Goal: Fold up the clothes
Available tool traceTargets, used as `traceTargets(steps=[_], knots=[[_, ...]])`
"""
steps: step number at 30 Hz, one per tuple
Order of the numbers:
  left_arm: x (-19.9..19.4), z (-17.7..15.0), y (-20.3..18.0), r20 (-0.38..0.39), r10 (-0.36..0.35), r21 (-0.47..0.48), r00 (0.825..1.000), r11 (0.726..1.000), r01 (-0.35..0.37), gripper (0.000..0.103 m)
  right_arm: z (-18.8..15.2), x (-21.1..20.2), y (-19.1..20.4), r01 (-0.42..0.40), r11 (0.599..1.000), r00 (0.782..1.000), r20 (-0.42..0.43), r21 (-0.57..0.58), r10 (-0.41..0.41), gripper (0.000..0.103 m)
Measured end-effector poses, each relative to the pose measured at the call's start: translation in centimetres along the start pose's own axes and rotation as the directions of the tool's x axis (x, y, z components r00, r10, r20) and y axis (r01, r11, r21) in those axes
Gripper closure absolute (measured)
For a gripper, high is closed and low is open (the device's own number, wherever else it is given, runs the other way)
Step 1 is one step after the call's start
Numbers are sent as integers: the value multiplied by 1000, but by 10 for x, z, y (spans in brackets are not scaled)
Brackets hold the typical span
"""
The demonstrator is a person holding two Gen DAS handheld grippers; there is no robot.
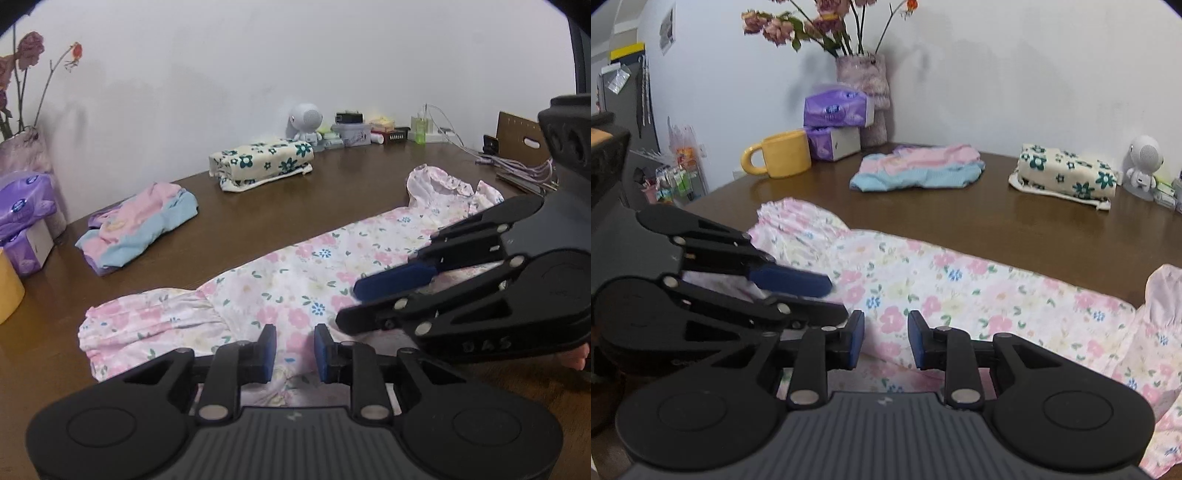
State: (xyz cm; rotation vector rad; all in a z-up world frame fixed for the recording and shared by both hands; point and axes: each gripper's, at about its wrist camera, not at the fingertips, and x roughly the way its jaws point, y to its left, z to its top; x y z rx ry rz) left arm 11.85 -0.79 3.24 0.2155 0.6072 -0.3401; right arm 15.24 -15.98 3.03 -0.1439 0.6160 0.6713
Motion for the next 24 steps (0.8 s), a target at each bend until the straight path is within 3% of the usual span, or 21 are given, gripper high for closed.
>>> traceTargets(steps=[10, 24], knots=[[2, -8, 14, 11, -25, -122, 1000, 992, 26, 81, -2, 3, 0, 41, 999, 999, -11, -2, -41, 78], [3, -9, 14, 4, -22, -127, 1000, 992, 22, 81, -9, -11, -16, 14, 999, 1000, 5, 38, -15, 90]])
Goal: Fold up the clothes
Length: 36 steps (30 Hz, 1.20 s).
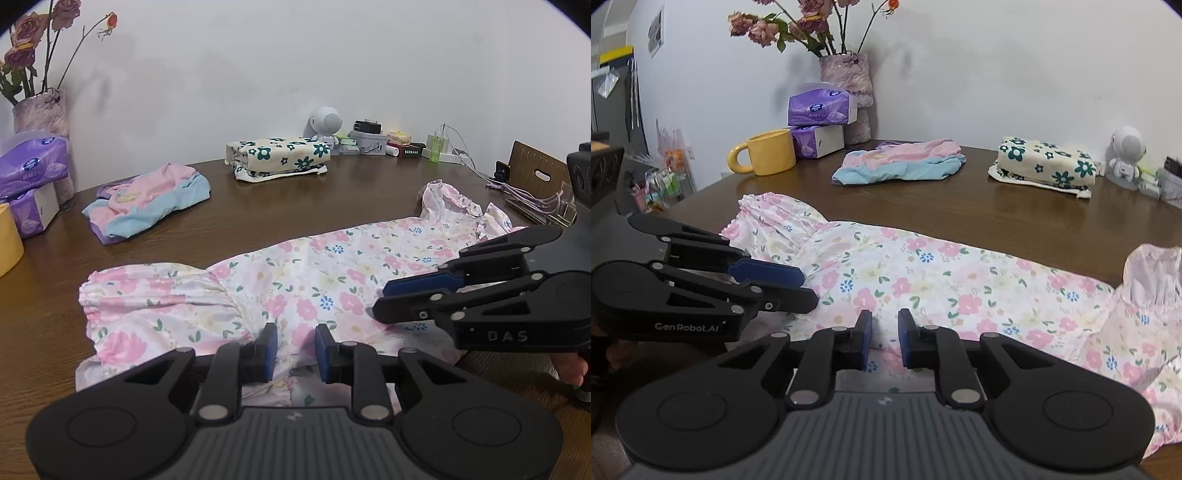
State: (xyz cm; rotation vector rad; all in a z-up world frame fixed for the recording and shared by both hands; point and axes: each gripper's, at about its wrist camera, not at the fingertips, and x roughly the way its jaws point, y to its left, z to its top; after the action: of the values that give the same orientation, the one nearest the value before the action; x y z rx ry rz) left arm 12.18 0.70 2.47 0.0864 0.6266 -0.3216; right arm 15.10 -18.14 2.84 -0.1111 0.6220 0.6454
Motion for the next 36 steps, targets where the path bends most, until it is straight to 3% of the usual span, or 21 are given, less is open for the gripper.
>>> traceTargets(steps=[5, 14, 19, 36], knots=[[1, 0, 0, -1, 3, 3, 1000, 1000, -3, 81, -4, -7, -14, -28, 998, 1000, -1, 55, 29, 93], [0, -1, -2, -2, 8, 10, 1000, 1000, -8, 81, -13, -22, -48, 79, 991, 997, -5, 108, -79, 93], [0, -1, -3, -3, 11, 15, 1000, 1000, -11, 81, -17, -28, -56, 79, 989, 997, -9, 128, -78, 97], [0, -1, -2, -3, 7, 12, 1000, 1000, -7, 81, -25, -38, -74, 206, 965, 978, -21, 164, -205, 96]])
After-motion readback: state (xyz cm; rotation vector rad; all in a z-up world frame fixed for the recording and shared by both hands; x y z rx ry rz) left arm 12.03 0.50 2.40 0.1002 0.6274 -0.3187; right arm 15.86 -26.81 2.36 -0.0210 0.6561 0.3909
